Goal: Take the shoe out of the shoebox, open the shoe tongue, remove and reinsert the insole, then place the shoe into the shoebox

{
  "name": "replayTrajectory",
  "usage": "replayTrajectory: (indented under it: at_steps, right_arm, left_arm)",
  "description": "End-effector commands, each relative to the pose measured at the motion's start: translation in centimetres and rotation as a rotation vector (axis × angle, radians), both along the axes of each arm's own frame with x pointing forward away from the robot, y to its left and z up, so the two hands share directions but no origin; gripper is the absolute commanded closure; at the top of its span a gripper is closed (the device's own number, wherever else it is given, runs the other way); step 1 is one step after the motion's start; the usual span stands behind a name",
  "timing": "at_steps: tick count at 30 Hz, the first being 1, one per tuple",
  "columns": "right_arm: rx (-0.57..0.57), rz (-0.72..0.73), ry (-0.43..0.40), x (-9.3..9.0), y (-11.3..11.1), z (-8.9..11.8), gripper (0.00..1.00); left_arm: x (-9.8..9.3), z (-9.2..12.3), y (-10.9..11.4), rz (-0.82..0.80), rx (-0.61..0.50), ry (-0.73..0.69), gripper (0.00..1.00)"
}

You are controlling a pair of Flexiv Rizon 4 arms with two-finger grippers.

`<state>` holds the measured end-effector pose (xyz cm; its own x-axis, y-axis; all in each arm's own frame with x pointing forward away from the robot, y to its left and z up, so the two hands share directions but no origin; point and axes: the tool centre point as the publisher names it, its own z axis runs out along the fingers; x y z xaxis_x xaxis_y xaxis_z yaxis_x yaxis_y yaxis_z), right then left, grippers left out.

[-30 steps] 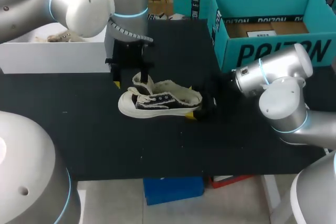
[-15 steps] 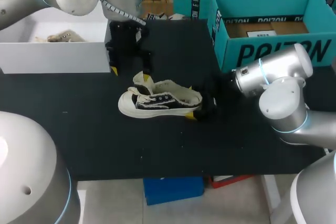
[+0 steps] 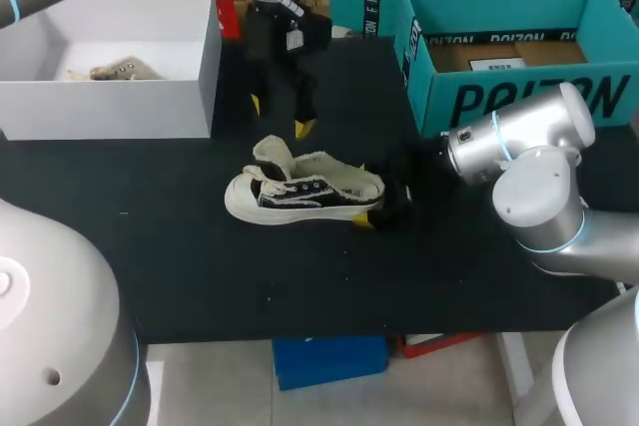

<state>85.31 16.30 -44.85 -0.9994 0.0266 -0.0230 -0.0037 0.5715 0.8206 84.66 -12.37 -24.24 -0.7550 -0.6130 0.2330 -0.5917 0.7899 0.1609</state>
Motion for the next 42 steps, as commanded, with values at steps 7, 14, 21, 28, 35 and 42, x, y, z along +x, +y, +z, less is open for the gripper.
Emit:
replayTrajectory:
  at_steps: [7, 14, 21, 28, 35, 42]
  right_arm:
    - [-0.002, 0.000, 0.002, 0.1, 0.2, -0.7, 1.00]
    - [-0.002, 0.000, 0.002, 0.1, 0.2, -0.7, 1.00]
    - [-0.002, 0.000, 0.002, 0.1, 0.2, -0.7, 1.00]
    - [-0.002, 0.000, 0.002, 0.1, 0.2, -0.7, 1.00]
    - [-0.002, 0.000, 0.002, 0.1, 0.2, -0.7, 1.00]
    - [-0.002, 0.000, 0.002, 0.1, 0.2, -0.7, 1.00]
  left_arm:
    - [1.9, -0.6, -0.8, -0.308, -0.010, 0.080, 0.00]
    - [1.9, -0.6, -0.8, -0.308, -0.010, 0.080, 0.00]
    - [1.9, -0.6, -0.8, -0.308, -0.010, 0.080, 1.00]
    - [1.9, -0.7, -0.7, -0.308, -0.010, 0.081, 1.00]
    - [1.3, -0.9, -0.9, -0.363, -0.144, 0.097, 1.00]
    - [0.8, -1.0, -1.4, -0.377, -0.234, 0.078, 1.00]
